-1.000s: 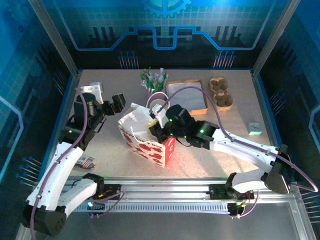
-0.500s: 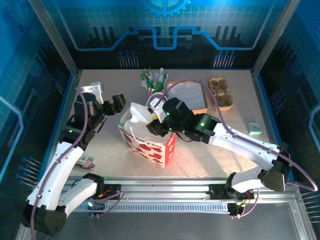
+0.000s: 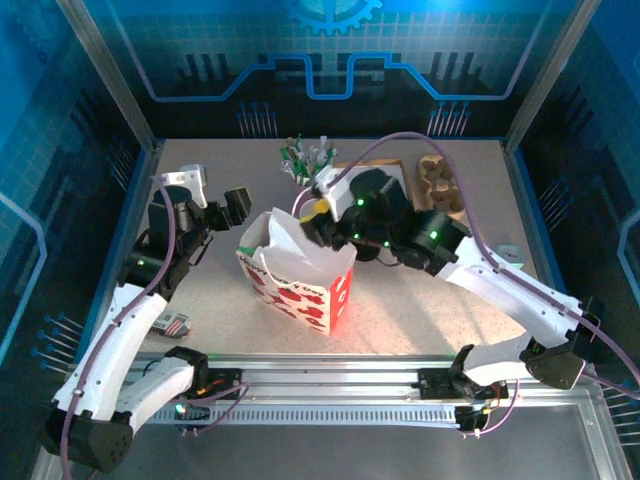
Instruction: Pack the takeout coffee
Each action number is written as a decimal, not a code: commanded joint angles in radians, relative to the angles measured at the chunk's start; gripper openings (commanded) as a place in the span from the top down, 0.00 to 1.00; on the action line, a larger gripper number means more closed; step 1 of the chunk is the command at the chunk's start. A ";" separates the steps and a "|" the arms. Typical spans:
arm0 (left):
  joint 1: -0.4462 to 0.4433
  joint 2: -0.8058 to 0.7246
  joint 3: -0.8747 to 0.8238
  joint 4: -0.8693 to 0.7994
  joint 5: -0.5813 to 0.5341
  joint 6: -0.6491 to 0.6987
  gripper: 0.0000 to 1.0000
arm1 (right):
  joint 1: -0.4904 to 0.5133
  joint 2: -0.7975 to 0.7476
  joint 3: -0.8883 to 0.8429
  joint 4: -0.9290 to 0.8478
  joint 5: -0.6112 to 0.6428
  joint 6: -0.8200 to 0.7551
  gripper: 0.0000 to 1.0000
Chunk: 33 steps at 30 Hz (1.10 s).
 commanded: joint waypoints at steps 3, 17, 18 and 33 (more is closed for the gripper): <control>0.009 -0.005 -0.008 0.030 -0.013 0.026 0.01 | -0.250 0.049 0.028 -0.047 0.073 0.093 0.52; 0.009 -0.010 -0.012 0.030 -0.010 0.025 0.01 | -0.495 0.592 0.127 -0.011 0.084 0.208 0.32; 0.009 -0.009 -0.012 0.030 -0.011 0.027 0.01 | -0.501 0.626 0.148 -0.025 0.074 0.218 0.32; 0.010 0.003 -0.012 0.032 -0.013 0.034 0.01 | -0.537 0.962 0.383 -0.099 0.111 0.208 0.50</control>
